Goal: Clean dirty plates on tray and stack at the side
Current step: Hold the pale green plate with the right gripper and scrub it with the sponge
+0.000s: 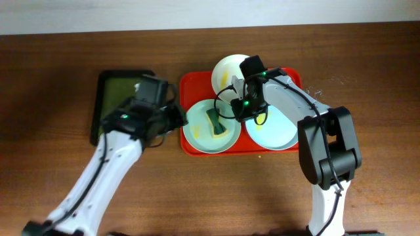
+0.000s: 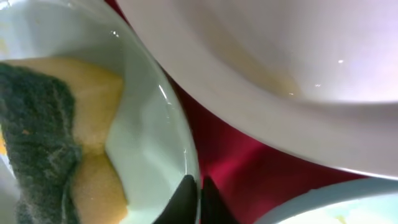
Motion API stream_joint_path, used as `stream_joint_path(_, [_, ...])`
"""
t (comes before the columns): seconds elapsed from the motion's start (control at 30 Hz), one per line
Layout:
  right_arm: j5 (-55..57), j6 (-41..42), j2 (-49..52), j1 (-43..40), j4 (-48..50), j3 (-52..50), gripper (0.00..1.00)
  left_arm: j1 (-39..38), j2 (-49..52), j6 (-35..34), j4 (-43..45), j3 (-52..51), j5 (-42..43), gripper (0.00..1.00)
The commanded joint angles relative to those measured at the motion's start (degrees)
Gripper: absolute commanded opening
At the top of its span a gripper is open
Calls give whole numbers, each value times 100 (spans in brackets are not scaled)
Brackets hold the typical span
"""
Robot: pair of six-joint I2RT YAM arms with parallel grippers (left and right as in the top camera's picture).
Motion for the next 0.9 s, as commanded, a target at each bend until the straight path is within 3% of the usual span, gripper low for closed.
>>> stream_joint_path(0.0, [48, -44, 101, 20, -33, -46, 4, -223, 918, -120, 743, -46, 125, 52])
stream_joint_path(0.2, [48, 22, 101, 17, -31, -46, 4, -229, 2177, -151, 2096, -46, 1294, 50])
stream_joint_path(0.33, [31, 66, 101, 20, -28, -46, 4, -310, 2406, -151, 2280, -46, 1180, 55])
stream_joint_path(0.53, [31, 66, 101, 17, -50, -46, 4, -636, 2588, -195, 2743, -46, 935, 48])
stream_joint_path(0.87, [33, 63, 101, 17, -52, -46, 4, -813, 2855, -212, 2695, -46, 588, 46])
